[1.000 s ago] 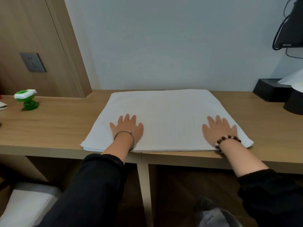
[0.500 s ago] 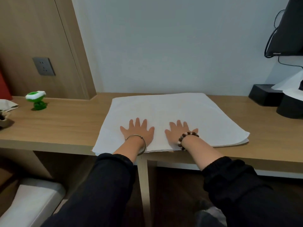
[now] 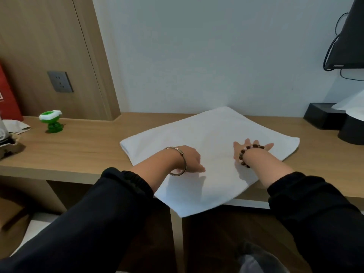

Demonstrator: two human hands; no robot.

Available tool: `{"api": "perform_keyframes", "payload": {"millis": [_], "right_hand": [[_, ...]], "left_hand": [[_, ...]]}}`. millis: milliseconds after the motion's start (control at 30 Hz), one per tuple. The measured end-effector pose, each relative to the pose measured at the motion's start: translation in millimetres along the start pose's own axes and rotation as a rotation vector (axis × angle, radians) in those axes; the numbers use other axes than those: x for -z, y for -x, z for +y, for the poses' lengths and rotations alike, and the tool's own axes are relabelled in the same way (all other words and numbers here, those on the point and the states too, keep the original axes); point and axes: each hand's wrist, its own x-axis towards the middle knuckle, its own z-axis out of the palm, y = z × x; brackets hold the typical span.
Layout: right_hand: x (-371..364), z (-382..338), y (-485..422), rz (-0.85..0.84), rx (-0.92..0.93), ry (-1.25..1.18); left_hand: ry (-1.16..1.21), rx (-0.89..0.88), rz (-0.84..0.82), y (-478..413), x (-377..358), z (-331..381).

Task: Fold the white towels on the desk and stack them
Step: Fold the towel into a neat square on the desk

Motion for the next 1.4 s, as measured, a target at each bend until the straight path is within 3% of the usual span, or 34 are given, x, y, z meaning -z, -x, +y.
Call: {"api": "perform_keyframes", "payload": {"millis": [100, 233, 400, 633, 933, 1033, 1200, 1300, 1400], "right_hand": [[2, -15, 1, 0.018, 0.041, -0.112], [-33, -33, 6, 0.124, 0.138, -0.272], [-44, -31, -4, 0.171, 0.149, -0.279], [-49, -32, -9, 0.216, 0.133, -0.28], [-43, -31, 0, 0.17, 0.125, -0.262], [-38, -49, 9, 0.129, 0.105, -0.231], [-31, -138, 39, 0.181, 0.567, -0.153], [-33, -159, 41, 0.236, 0.628, -0.164], [-36, -156, 35, 0.26, 0.636, -0.188]], "left_hand": [[0.329, -0.062, -0.046, -7, -3, 9], [0.029, -0.07, 0.282, -31, -17, -9], [-0.001, 0.096, 0.128, -57, -43, -57], [-0.012, 0.424, 0.188, -46, -46, -141], [0.035, 0.278, 0.223, -24, -54, -166], [0.037, 0.321, 0.254, -2, -63, -183], [0.224, 0.318, 0.388, 22, -66, -181], [0.385, 0.346, 0.518, 40, -68, -185], [0.501, 0.487, 0.558, 61, -66, -201]]}}
